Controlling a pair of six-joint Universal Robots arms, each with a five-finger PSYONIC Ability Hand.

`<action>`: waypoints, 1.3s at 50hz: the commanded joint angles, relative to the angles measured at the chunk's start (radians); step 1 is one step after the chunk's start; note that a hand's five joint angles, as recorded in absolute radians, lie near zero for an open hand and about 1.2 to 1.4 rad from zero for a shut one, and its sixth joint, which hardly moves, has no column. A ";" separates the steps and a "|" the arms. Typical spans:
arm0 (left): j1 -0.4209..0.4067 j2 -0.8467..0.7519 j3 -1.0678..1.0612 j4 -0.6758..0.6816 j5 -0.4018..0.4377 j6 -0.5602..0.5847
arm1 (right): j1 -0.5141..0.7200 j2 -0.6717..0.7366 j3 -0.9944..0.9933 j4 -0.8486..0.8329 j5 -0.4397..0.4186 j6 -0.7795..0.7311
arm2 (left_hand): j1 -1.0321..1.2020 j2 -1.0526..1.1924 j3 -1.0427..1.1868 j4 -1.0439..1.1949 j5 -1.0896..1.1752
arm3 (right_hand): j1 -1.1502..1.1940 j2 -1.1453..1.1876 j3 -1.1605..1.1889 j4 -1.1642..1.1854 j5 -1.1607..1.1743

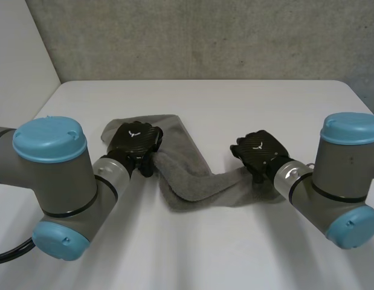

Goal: Fold the towel.

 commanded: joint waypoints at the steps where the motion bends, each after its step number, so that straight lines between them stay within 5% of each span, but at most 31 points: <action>1: -0.007 0.003 0.002 0.000 -0.003 0.000 | 0.003 0.133 -0.113 0.013 0.010 -0.004 | -0.142 -0.179 -0.208 -0.184 -0.392 | 0.490 0.473 0.500 0.469 0.470; 2: -0.007 0.003 0.002 0.000 -0.003 0.000 | 0.003 0.133 -0.113 0.013 0.010 -0.004 | -0.142 -0.179 -0.208 -0.184 -0.392 | 0.492 0.475 0.502 0.471 0.471; 4: -0.008 0.011 0.003 -0.002 -0.003 0.000 | 0.000 0.141 -0.137 0.021 0.020 0.000 | -0.142 -0.179 -0.208 -0.184 -0.392 | 0.888 0.871 0.899 0.868 0.868; 15: -0.057 0.173 0.032 -0.049 -0.006 -0.016 | -0.006 -0.132 -0.133 0.015 0.016 0.065 | -0.142 -0.179 -0.208 -0.184 -0.392 | 0.890 0.873 0.900 0.869 0.870; 22: -0.169 0.310 0.086 -0.107 -0.007 -0.137 | -0.014 -0.239 -0.174 0.042 0.010 0.117 | -0.142 -0.179 -0.208 -0.184 -0.392 | 0.890 0.873 0.900 0.869 0.870; 28: -0.307 0.235 0.118 -0.121 -0.010 -0.180 | -0.014 -0.238 -0.174 0.073 0.007 0.114 | -0.142 -0.179 -0.208 -0.184 -0.392 | 0.890 0.873 0.900 0.869 0.870; 34: -0.359 0.084 0.135 -0.138 -0.007 -0.175 | -0.017 -0.191 -0.171 0.078 0.011 0.090 | -0.142 -0.179 -0.208 -0.184 -0.392 | 0.890 0.873 0.900 0.869 0.870; 35: -0.361 0.043 0.135 -0.158 -0.006 -0.174 | -0.028 -0.172 -0.168 0.078 0.016 0.070 | -0.185 -0.222 -0.252 -0.227 -0.435 | 0.890 0.873 0.900 0.869 0.870; 36: -0.364 0.014 0.133 -0.184 -0.007 -0.172 | -0.040 -0.155 -0.165 0.079 0.017 0.047 | -0.502 -0.540 -0.569 -0.544 -0.752 | 0.890 0.873 0.900 0.869 0.870; 44: -0.289 0.000 0.147 -0.218 -0.030 -0.184 | -0.081 -0.115 -0.140 0.084 0.023 -0.062 | -0.875 -0.912 -0.942 -0.917 -1.125 | 0.890 0.873 0.900 0.869 0.870; 53: -0.116 0.026 0.161 -0.212 -0.080 -0.180 | -0.104 -0.103 -0.101 0.087 0.023 -0.075 | -0.890 -0.928 -0.957 -0.932 -1.140 | 0.890 0.873 0.900 0.869 0.870; 65: -0.097 -0.109 0.192 -0.215 -0.076 -0.172 | -0.160 -0.097 -0.081 0.102 0.022 -0.081 | -0.893 -0.930 -0.960 -0.935 -1.143 | 0.890 0.873 0.900 0.869 0.870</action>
